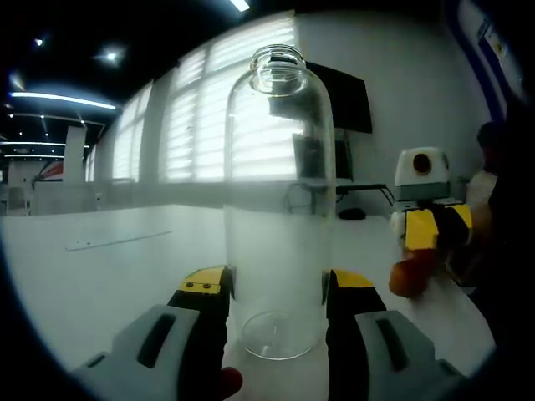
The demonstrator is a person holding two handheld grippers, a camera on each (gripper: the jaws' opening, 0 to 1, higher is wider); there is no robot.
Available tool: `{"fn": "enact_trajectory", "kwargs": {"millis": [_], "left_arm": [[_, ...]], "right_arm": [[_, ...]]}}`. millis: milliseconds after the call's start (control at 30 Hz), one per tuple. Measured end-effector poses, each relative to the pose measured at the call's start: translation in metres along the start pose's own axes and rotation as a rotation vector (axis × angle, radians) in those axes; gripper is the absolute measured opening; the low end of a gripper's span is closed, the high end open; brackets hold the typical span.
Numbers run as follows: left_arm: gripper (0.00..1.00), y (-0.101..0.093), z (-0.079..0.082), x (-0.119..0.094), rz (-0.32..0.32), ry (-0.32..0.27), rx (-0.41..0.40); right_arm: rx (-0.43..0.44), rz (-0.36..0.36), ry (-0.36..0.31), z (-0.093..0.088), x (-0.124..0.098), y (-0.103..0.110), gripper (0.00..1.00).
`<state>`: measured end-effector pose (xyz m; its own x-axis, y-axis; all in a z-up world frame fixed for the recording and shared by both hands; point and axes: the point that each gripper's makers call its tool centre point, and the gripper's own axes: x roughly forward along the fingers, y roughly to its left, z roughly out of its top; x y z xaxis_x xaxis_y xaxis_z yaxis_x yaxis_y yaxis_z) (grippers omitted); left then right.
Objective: Open cup lid place lid on tabletop
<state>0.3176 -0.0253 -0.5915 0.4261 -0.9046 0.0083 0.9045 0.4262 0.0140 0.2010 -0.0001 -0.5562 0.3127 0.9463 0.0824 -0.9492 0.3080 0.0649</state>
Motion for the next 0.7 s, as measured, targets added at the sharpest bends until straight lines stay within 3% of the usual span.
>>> {"fn": "enact_trajectory", "kwargs": {"millis": [700], "left_arm": [[0.36, 0.0009, -0.0004, 0.0009, 0.000, 0.000, -0.001]], "right_arm": [[-0.017, -0.010, 0.040, -0.0051, -0.0021, -0.0028, 0.03]]}}
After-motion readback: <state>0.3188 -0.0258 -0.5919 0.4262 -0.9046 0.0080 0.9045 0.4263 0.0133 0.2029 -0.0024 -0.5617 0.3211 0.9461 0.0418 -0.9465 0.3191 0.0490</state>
